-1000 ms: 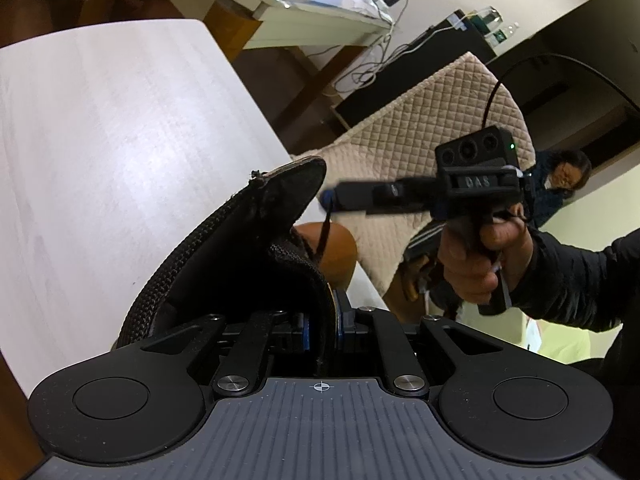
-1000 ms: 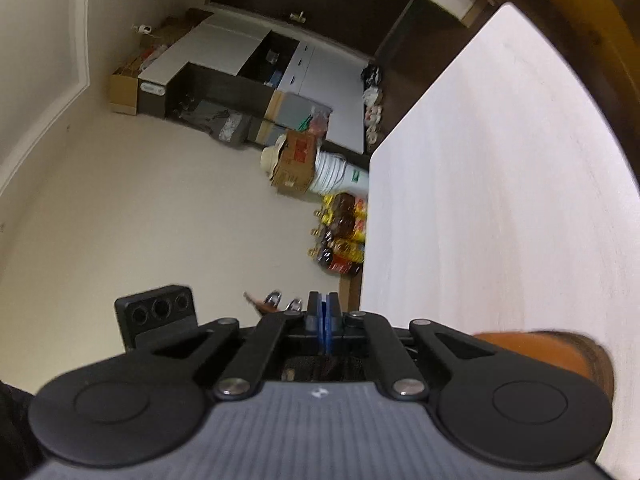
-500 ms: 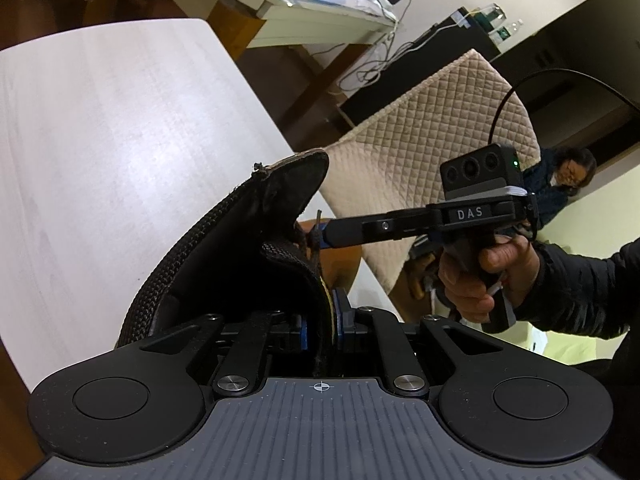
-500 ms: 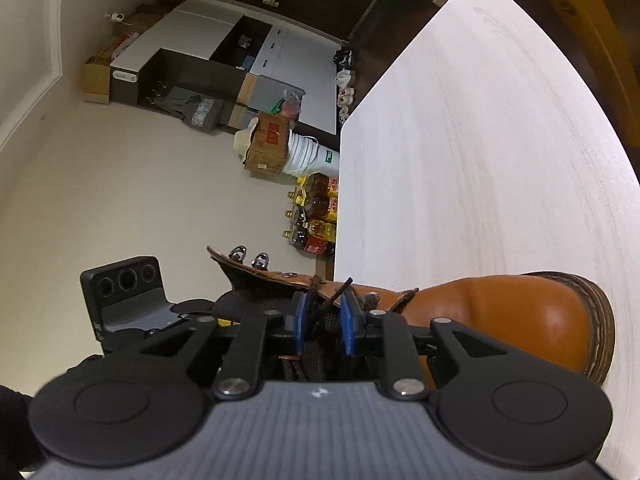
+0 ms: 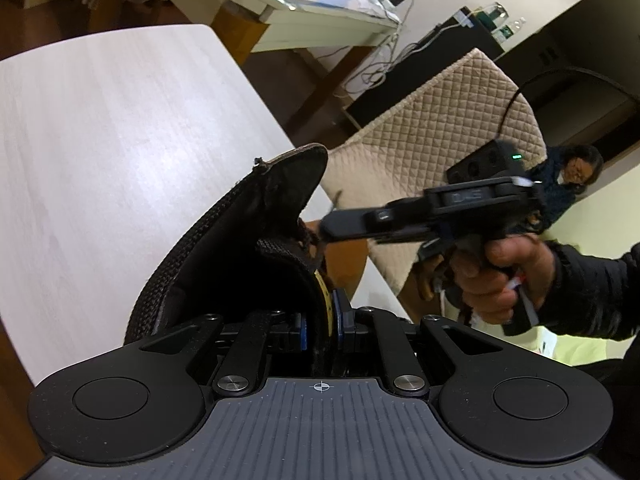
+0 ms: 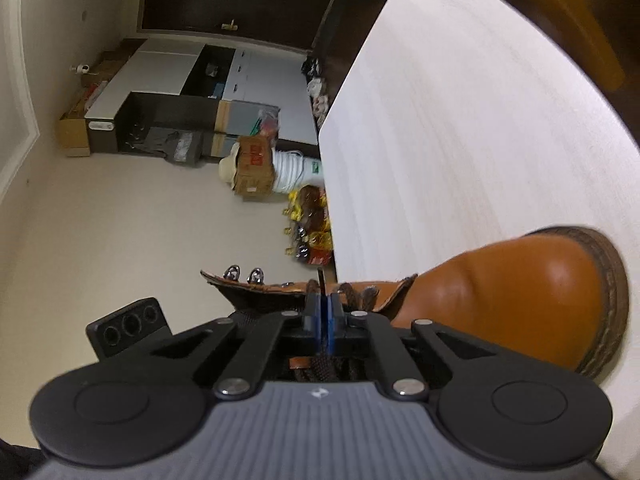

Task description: Lace up shoes with both hands

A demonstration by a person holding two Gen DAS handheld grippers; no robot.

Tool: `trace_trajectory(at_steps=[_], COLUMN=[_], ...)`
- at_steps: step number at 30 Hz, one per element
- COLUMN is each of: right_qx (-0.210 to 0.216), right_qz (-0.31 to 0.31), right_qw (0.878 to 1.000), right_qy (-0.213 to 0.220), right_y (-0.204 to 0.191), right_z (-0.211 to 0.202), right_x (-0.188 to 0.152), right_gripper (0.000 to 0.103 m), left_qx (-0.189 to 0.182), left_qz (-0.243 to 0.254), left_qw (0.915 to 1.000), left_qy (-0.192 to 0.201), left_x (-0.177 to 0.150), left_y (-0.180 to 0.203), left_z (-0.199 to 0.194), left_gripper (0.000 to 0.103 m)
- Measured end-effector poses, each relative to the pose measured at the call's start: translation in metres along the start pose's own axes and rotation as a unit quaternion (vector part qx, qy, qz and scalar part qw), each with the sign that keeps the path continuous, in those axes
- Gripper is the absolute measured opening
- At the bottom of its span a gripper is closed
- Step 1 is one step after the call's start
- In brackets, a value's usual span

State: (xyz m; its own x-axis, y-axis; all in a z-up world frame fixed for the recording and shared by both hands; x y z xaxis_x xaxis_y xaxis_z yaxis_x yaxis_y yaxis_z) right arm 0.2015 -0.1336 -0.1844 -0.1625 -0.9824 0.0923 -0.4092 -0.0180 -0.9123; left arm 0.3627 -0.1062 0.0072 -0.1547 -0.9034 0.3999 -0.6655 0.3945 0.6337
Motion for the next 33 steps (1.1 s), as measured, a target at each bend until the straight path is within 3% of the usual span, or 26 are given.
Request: trace_trajectory(at_steps=[3, 8, 18, 23, 27, 33], right_qx=[0.011, -0.013, -0.065, -0.104, -0.129, -0.138], right_qz=[-0.029, -0.07, 0.006, -0.036, -0.058, -0.044], right_qw=[0.999, 0.995, 0.984, 0.972, 0.966, 0.971], right_qy=[-0.02, -0.076, -0.167, -0.206, -0.217, -0.191], right_y=[-0.023, -0.04, -0.028, -0.04, -0.049, -0.047], right_z=[0.005, 0.034, 0.062, 0.073, 0.072, 0.07], right_x=[-0.003, -0.004, 0.012, 0.015, 0.015, 0.018], right_gripper=[0.003, 0.003, 0.003, 0.003, 0.003, 0.003], left_qx=[0.017, 0.044, 0.077, 0.081, 0.078, 0.073], left_qz=[0.006, 0.017, 0.047, 0.063, 0.062, 0.059], left_qw=[0.9998, 0.9985, 0.9938, 0.9913, 0.9905, 0.9903], left_qy=[0.008, 0.026, 0.064, 0.083, 0.094, 0.103], left_x=[0.0, 0.001, -0.013, -0.016, -0.02, -0.026], left_y=[0.004, 0.009, 0.016, 0.023, 0.02, 0.018], left_z=[-0.011, -0.028, -0.036, -0.043, -0.047, -0.051], left_gripper=[0.015, 0.018, 0.018, 0.018, 0.018, 0.018])
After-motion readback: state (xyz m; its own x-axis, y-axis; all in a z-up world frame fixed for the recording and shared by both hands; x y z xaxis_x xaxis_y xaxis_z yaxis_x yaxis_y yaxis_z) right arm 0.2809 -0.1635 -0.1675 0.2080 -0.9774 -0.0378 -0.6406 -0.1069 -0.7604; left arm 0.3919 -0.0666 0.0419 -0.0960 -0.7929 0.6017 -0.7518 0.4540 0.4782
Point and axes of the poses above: each gripper's, at about its wrist camera, not at the fingertips, and z roughly the way its jaws point, y to its right, x to its top, the point moved 7 cm from there along z, roughly the way its jaws point, and after that the axes turned 3 degrees about -x, right-handed, at the moved point
